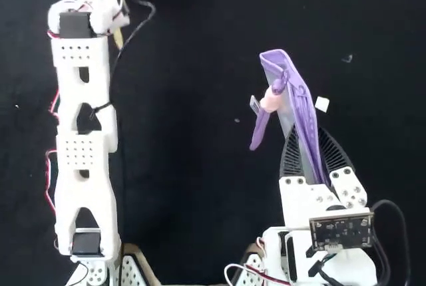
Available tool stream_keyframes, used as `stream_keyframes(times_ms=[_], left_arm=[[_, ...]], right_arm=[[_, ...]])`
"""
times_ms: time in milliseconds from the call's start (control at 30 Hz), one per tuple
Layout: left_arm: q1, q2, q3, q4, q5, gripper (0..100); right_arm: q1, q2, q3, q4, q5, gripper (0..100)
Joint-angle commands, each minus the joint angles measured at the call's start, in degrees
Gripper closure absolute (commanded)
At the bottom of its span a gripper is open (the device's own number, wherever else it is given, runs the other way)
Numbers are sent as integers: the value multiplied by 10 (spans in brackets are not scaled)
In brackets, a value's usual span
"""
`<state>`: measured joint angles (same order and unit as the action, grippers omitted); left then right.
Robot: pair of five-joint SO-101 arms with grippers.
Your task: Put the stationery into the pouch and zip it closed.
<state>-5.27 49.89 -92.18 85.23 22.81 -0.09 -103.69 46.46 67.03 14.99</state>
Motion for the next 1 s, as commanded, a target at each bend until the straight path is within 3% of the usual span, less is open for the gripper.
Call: stream_keyframes(times_ms=[0,533,800,967], left_arm=[[0,-102,-34,-16,75,970],[-8,-427,-33,157,107,971],[29,-491,5,158,200,971],[73,-545,19,158,201,971]], right_arm=[[4,-50,-32,0,-6,988],[-149,-50,-33,-17,-4,988],[-226,-51,-64,-8,-2,988],[-233,-51,-69,0,-1,988]])
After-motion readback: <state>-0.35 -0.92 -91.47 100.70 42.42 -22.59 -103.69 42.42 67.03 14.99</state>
